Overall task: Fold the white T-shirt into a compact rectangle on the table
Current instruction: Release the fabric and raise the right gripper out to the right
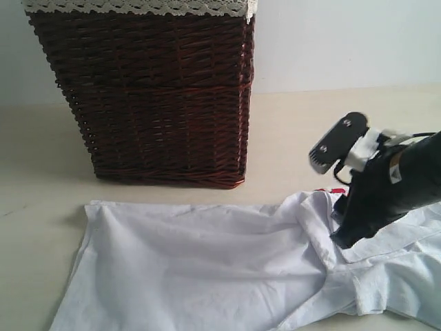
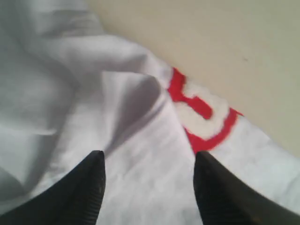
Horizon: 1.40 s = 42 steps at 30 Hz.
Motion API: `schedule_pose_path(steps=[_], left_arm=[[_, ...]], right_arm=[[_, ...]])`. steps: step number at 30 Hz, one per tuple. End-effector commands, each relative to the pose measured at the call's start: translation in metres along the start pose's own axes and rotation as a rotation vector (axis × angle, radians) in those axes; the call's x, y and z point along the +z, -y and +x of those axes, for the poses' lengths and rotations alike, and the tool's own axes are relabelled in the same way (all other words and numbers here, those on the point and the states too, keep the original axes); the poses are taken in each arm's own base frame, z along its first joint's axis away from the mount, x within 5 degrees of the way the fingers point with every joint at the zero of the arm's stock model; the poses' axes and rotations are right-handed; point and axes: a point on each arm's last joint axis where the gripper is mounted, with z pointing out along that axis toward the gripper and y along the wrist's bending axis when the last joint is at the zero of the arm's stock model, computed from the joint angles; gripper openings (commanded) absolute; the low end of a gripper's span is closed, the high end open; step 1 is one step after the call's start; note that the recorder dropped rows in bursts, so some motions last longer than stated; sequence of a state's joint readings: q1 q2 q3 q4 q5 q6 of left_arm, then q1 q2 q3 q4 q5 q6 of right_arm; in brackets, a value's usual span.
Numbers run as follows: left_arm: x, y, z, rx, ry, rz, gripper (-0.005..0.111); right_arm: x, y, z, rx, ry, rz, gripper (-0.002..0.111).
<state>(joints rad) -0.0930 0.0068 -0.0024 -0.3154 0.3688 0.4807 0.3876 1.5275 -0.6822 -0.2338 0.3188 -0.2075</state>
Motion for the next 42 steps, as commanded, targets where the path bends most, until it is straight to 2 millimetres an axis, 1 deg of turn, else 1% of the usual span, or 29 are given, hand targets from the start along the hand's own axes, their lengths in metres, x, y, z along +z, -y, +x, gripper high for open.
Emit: schedule_pose_path(steps=[1,3,4,6,8,11,13,15,21,25,28,31,33,34,36,37,38,42], left_arm=[[0.000,0.000,0.000,-0.006,0.008,-0.004,0.003],[0.000,0.000,0.000,-0.006,0.008,-0.004,0.003],[0.000,0.000,0.000,-0.006,0.008,-0.004,0.003],[0.000,0.000,0.000,-0.006,0.008,-0.004,0.003],[0.000,0.000,0.000,-0.006,0.008,-0.004,0.003],[0.000,0.000,0.000,-0.006,0.008,-0.004,0.003],[0.000,0.000,0.000,-0.006,0.008,-0.004,0.003],[0.000,0.000,0.000,-0.006,0.008,-0.004,0.003],[0.000,0.000,0.000,-0.006,0.008,-0.004,0.003],[0.000,0.000,0.000,-0.006,0.008,-0.004,0.003],[0.000,0.000,0.000,-0.006,0.008,-0.004,0.003],[0.000,0.000,0.000,-0.006,0.008,-0.004,0.003],[0.000,0.000,0.000,-0.006,0.008,-0.004,0.003],[0.000,0.000,0.000,-0.006,0.008,-0.004,0.003],[0.000,0.000,0.000,-0.006,0.008,-0.004,0.003],[0.000,0.000,0.000,-0.006,0.008,-0.004,0.003],[0.000,0.000,0.000,-0.006,0.008,-0.004,0.003],[0.000,0.000,0.000,-0.006,0.008,-0.004,0.003]], right_arm=[[-0.039,0.040,0.026,0.254,-0.103,0.062,0.055],[-0.053,0.049,0.048,0.332,-0.194,0.006,0.054],[-0.058,0.050,0.056,0.347,-0.232,-0.036,0.054],[-0.069,0.047,0.073,0.384,-0.311,-0.183,0.054],[-0.074,0.045,0.084,0.433,-0.348,-0.294,0.054],[-0.074,0.053,0.094,0.537,-0.347,-0.316,0.054],[-0.068,0.061,0.101,0.573,-0.349,-0.319,0.054],[-0.060,0.064,0.107,0.573,-0.388,-0.335,0.054],[-0.022,0.070,0.121,0.566,-0.488,-0.375,0.054],[-0.009,0.069,0.127,0.559,-0.540,-0.409,0.054],[-0.005,0.068,0.128,0.566,-0.553,-0.426,0.052],[-0.004,0.069,0.128,0.552,-0.537,-0.421,0.045],[-0.003,0.069,0.127,0.545,-0.526,-0.415,0.035],[-0.003,0.069,0.127,0.552,-0.519,-0.417,0.025],[-0.003,0.069,0.125,0.569,-0.506,-0.425,0.013],[-0.004,0.068,0.123,0.576,-0.491,-0.430,0.005],[-0.004,0.068,0.122,0.574,-0.473,-0.442,0.000],[-0.011,0.062,0.110,0.619,-0.394,-0.530,0.000]])
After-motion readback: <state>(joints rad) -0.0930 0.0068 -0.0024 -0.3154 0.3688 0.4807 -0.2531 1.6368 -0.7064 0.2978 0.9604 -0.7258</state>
